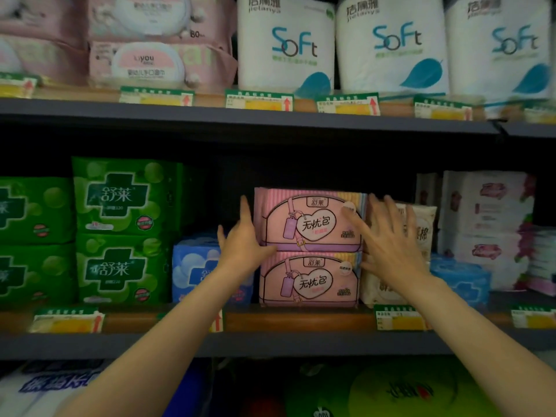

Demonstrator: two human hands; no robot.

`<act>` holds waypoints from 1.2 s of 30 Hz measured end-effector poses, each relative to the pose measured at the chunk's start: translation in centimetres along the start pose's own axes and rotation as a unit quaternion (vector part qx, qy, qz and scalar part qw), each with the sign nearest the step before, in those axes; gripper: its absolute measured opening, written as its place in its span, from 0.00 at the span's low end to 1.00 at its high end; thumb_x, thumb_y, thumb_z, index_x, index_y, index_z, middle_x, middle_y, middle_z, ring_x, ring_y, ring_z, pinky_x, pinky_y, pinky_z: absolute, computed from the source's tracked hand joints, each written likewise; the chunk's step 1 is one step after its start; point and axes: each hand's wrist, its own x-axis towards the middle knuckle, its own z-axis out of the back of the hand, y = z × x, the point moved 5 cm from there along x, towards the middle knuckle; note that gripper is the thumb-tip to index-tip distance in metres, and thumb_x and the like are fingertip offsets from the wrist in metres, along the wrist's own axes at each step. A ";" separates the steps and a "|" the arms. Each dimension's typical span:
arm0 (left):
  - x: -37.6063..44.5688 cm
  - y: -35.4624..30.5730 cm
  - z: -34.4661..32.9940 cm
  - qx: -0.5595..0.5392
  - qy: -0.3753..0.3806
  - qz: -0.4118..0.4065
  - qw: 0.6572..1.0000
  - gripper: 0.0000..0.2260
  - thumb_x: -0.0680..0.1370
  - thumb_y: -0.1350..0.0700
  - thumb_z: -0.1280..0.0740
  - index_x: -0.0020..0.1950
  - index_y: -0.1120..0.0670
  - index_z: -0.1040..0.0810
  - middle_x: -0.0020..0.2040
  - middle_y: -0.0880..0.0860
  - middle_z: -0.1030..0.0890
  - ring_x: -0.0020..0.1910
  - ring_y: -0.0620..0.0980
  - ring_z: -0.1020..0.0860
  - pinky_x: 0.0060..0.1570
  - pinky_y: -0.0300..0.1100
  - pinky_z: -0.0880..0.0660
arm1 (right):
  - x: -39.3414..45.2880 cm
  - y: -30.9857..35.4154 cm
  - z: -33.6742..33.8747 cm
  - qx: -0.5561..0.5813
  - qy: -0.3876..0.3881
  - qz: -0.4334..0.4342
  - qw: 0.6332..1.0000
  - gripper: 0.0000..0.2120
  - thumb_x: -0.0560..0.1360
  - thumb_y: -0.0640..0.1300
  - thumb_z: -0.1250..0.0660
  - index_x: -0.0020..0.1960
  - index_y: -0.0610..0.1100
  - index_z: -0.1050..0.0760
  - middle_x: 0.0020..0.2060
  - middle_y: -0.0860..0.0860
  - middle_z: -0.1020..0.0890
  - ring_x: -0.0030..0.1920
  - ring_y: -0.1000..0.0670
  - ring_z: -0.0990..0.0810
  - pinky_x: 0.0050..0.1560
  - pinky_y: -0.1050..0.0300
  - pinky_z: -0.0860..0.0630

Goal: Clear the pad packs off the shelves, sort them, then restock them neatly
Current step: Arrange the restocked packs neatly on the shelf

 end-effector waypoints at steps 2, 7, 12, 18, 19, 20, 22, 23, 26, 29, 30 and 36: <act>0.7 0.2 0.2 -0.018 0.010 0.011 1.000 0.49 0.71 0.49 0.28 0.76 0.55 0.62 0.71 0.55 0.32 0.72 0.53 0.37 0.72 0.53 0.59 | 0.3 -0.1 0.0 -0.004 0.017 0.001 1.000 0.64 0.49 0.59 0.18 0.76 0.54 0.51 0.69 0.37 0.33 0.71 0.35 0.42 0.68 0.31 0.50; 0.9 -0.9 -0.2 -0.002 0.010 -0.027 1.000 0.47 0.72 0.50 0.29 0.77 0.54 0.61 0.71 0.53 0.32 0.73 0.52 0.40 0.72 0.53 0.61 | 0.1 0.4 0.1 0.020 0.050 -0.031 0.998 0.64 0.50 0.57 0.18 0.75 0.55 0.53 0.72 0.39 0.36 0.72 0.39 0.49 0.66 0.30 0.50; 1.1 -1.8 -0.5 0.008 0.013 -0.043 0.999 0.45 0.73 0.50 0.31 0.77 0.54 0.61 0.71 0.56 0.34 0.73 0.54 0.41 0.72 0.53 0.61 | -0.1 0.3 0.1 0.036 0.081 -0.045 0.995 0.63 0.50 0.58 0.18 0.75 0.54 0.51 0.71 0.41 0.35 0.72 0.39 0.47 0.66 0.30 0.50; -0.8 -3.8 -0.4 0.172 -0.133 -0.141 0.966 0.45 0.69 0.53 0.27 0.77 0.56 0.51 0.73 0.62 0.38 0.73 0.61 0.42 0.71 0.60 0.50 | -0.2 -3.1 2.2 0.118 0.059 -0.124 0.984 0.49 0.68 0.50 0.26 0.76 0.57 0.57 0.76 0.49 0.50 0.76 0.42 0.55 0.72 0.36 0.56; -1.1 -4.5 -0.7 0.197 -0.168 -0.193 0.947 0.45 0.65 0.55 0.24 0.76 0.56 0.45 0.71 0.64 0.35 0.71 0.63 0.38 0.69 0.62 0.45 | -0.3 -4.5 2.4 0.154 0.048 -0.180 0.970 0.47 0.69 0.48 0.26 0.76 0.56 0.54 0.76 0.47 0.51 0.75 0.41 0.54 0.72 0.36 0.53; -1.4 -5.3 -1.1 0.208 -0.189 -0.235 0.930 0.45 0.62 0.56 0.23 0.75 0.54 0.41 0.70 0.64 0.33 0.70 0.65 0.36 0.67 0.63 0.42 | -0.5 -5.8 2.4 0.198 0.047 -0.233 0.951 0.45 0.69 0.47 0.27 0.76 0.56 0.52 0.76 0.45 0.51 0.74 0.39 0.52 0.71 0.36 0.50; -1.6 -6.9 -1.8 0.221 -0.195 -0.283 0.913 0.45 0.61 0.59 0.23 0.74 0.50 0.39 0.70 0.63 0.33 0.69 0.66 0.36 0.65 0.64 0.40 | -1.1 -7.2 1.7 0.292 0.068 -0.299 0.906 0.44 0.70 0.46 0.26 0.76 0.54 0.50 0.75 0.42 0.51 0.73 0.36 0.48 0.71 0.38 0.44; -1.7 -7.7 -2.1 0.219 -0.193 -0.296 0.909 0.44 0.61 0.60 0.23 0.74 0.49 0.37 0.71 0.63 0.34 0.69 0.67 0.36 0.63 0.65 0.38 | -1.4 -7.3 1.3 0.336 0.081 -0.309 0.886 0.45 0.69 0.45 0.26 0.76 0.53 0.50 0.75 0.41 0.51 0.73 0.36 0.46 0.70 0.40 0.42; -1.8 -9.2 -3.2 0.228 -0.171 -0.301 0.910 0.43 0.59 0.61 0.22 0.72 0.48 0.33 0.71 0.62 0.33 0.68 0.70 0.35 0.58 0.68 0.34 | -2.1 -6.3 0.0 0.407 0.108 -0.318 0.849 0.51 0.66 0.44 0.23 0.77 0.53 0.54 0.74 0.41 0.52 0.73 0.38 0.44 0.70 0.45 0.40; -1.4 -9.0 -4.3 0.259 -0.153 -0.293 0.908 0.44 0.57 0.60 0.21 0.71 0.47 0.32 0.70 0.62 0.32 0.66 0.71 0.34 0.57 0.68 0.34 | -2.5 -5.4 -1.6 0.402 0.119 -0.340 0.842 0.57 0.64 0.48 0.21 0.76 0.58 0.61 0.74 0.40 0.53 0.71 0.35 0.44 0.69 0.40 0.40; -1.2 -8.7 -4.5 0.274 -0.148 -0.289 0.905 0.44 0.56 0.59 0.20 0.71 0.47 0.31 0.70 0.62 0.32 0.66 0.71 0.34 0.58 0.68 0.34 | -2.4 -5.1 -1.9 0.397 0.117 -0.345 0.843 0.58 0.64 0.48 0.21 0.75 0.59 0.62 0.73 0.40 0.53 0.71 0.33 0.44 0.68 0.39 0.40; -0.8 -8.0 -4.6 0.298 -0.114 -0.285 0.904 0.39 0.70 0.54 0.26 0.76 0.44 0.43 0.77 0.60 0.48 0.73 0.70 0.51 0.67 0.68 0.50 | -2.1 -3.1 -1.9 0.321 0.099 -0.307 0.891 0.52 0.67 0.56 0.26 0.76 0.58 0.61 0.73 0.41 0.53 0.69 0.32 0.44 0.65 0.34 0.37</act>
